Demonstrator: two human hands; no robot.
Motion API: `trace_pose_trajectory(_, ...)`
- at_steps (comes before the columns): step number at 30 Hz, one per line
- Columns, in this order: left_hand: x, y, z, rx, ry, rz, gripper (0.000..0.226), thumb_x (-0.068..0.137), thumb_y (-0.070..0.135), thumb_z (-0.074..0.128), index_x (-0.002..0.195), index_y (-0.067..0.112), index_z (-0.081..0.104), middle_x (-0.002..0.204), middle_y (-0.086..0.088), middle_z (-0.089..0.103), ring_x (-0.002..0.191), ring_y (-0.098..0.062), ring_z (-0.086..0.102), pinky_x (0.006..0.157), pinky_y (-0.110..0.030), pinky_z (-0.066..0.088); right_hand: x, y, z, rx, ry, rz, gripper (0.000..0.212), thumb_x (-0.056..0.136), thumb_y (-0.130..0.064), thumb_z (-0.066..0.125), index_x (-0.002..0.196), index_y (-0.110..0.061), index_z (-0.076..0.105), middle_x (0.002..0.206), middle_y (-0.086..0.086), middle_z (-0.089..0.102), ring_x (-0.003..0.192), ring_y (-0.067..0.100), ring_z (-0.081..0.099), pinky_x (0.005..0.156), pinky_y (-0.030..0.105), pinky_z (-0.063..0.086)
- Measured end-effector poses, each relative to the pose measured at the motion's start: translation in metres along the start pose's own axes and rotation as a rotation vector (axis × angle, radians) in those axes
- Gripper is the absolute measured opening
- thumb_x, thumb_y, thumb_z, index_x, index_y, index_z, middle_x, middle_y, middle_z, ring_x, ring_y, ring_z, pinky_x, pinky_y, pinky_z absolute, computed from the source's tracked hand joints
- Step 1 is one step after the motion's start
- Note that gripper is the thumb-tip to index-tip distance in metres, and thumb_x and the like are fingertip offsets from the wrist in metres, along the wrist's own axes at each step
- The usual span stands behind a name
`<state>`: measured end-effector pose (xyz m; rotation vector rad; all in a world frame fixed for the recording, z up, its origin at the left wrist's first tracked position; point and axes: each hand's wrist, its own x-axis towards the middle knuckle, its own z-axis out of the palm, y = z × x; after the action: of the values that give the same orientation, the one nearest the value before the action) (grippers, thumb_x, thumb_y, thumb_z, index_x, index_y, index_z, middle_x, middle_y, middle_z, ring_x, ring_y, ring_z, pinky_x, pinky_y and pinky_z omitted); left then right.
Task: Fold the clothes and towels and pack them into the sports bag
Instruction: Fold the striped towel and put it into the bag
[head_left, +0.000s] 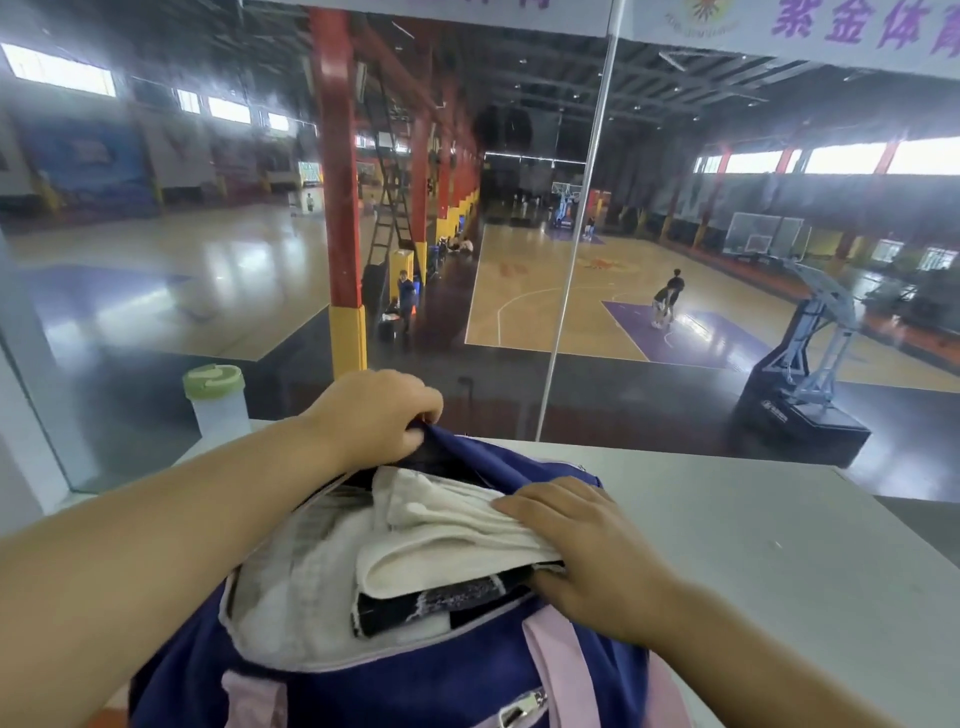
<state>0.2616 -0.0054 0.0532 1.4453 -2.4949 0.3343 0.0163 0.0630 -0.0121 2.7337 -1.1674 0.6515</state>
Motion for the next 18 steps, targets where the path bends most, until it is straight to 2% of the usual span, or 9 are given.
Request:
trace_pose_trajectory(3,0.002,-0.003,-0.002,-0.112,0.06,-0.036,0.019,0.083,0.016,0.055,0.093,0.023,0.07,0.093,0.007,0.071,0.086,-0.016,0.062,0.075,-0.035,0.051,0.009,-0.003,0.006,-0.002,0.005,-0.014,0.06,0.065,-0.024,0.063,0.123,-0.027,0.049,0.117,-0.008,0.062,0.1,0.018,0.06,0.09,0.033,0.05)
trace_pose_trajectory(6,-0.002,-0.005,-0.005,-0.243,0.117,-0.094,0.016,0.083,0.014,0.06,0.087,0.023,0.073,0.084,0.007,0.073,0.076,-0.012,0.062,0.068,-0.026,0.047,0.018,-0.01,0.009,0.042,0.014,-0.022,0.052,0.074,-0.03,0.051,0.126,-0.026,0.048,0.124,-0.007,0.059,0.11,0.017,0.054,0.095,0.03,0.046)
trace_pose_trajectory(10,-0.007,-0.001,-0.02,-0.394,0.209,-0.152,0.013,0.082,0.011,0.065,0.083,0.021,0.073,0.076,0.007,0.069,0.07,-0.003,0.06,0.063,-0.013,0.039,0.026,-0.023,0.022,0.18,-0.131,0.086,0.064,0.077,-0.045,0.034,0.137,-0.024,0.039,0.141,-0.005,0.045,0.127,0.018,0.04,0.105,0.034,0.038)
trace_pose_trajectory(12,-0.012,-0.001,-0.026,-0.4,0.198,-0.149,0.012,0.082,0.011,0.066,0.083,0.021,0.074,0.076,0.008,0.069,0.071,0.0,0.06,0.064,-0.012,0.038,0.025,-0.025,0.027,0.107,-0.134,0.069,0.06,0.078,-0.042,0.037,0.135,-0.021,0.039,0.139,0.0,0.048,0.125,0.023,0.045,0.098,0.039,0.046)
trace_pose_trajectory(14,-0.018,-0.004,-0.029,-0.388,0.168,-0.15,0.014,0.082,0.01,0.066,0.082,0.022,0.074,0.075,0.008,0.07,0.07,-0.001,0.06,0.063,-0.012,0.039,0.021,-0.02,0.025,-0.002,-0.083,0.003,0.052,0.075,-0.031,0.052,0.126,-0.019,0.046,0.126,0.003,0.059,0.112,0.026,0.057,0.082,0.039,0.055)
trace_pose_trajectory(16,-0.024,-0.007,-0.027,-0.389,0.153,-0.165,0.017,0.081,0.01,0.066,0.08,0.025,0.073,0.075,0.01,0.069,0.07,-0.004,0.061,0.063,-0.013,0.039,0.017,-0.012,0.018,-0.124,-0.067,-0.037,0.053,0.063,-0.02,0.066,0.114,-0.016,0.055,0.11,0.004,0.066,0.095,0.026,0.064,0.067,0.035,0.058)
trace_pose_trajectory(18,-0.029,-0.008,-0.025,-0.392,0.139,-0.169,0.016,0.082,0.012,0.066,0.08,0.026,0.073,0.075,0.011,0.07,0.077,-0.004,0.06,0.062,-0.013,0.037,0.011,-0.006,0.011,-0.198,-0.098,-0.028,0.05,0.052,-0.012,0.071,0.101,-0.013,0.061,0.096,0.004,0.067,0.083,0.027,0.066,0.057,0.036,0.057)
